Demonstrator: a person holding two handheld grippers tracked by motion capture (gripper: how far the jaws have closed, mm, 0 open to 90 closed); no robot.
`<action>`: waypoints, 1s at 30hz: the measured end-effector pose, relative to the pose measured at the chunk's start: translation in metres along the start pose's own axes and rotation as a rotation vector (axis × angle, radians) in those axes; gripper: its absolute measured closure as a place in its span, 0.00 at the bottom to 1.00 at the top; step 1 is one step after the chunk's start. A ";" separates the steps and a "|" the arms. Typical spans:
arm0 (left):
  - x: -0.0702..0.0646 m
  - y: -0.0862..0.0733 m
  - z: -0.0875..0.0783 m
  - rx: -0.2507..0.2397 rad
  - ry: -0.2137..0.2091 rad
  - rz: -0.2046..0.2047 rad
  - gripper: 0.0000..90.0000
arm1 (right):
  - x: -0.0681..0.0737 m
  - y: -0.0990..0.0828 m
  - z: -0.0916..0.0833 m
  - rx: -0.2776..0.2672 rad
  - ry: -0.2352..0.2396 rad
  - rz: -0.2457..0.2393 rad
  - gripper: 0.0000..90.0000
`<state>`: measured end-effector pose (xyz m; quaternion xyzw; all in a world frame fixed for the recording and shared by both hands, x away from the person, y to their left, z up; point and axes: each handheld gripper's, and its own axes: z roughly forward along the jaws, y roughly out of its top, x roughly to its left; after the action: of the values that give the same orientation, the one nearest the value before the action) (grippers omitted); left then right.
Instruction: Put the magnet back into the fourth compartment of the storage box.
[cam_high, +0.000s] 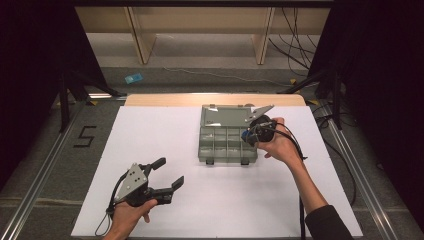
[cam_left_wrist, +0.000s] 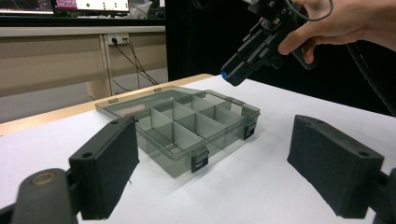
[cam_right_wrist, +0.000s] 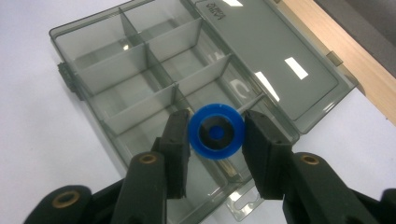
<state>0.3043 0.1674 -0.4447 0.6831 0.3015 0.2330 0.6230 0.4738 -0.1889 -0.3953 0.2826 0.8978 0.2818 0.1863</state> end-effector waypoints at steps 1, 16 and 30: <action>0.000 0.000 0.000 -0.001 0.000 0.000 0.17 | -0.001 0.000 -0.001 0.012 0.010 0.001 0.70; 0.000 0.000 0.000 -0.004 -0.003 0.002 0.17 | -0.012 -0.002 0.015 -0.004 -0.029 0.014 0.70; 0.000 0.000 0.000 -0.002 0.000 0.001 0.17 | -0.023 -0.005 0.028 0.014 -0.049 0.024 0.70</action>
<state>0.3041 0.1675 -0.4447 0.6826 0.3007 0.2338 0.6236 0.5035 -0.1952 -0.4164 0.3016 0.8914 0.2707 0.2030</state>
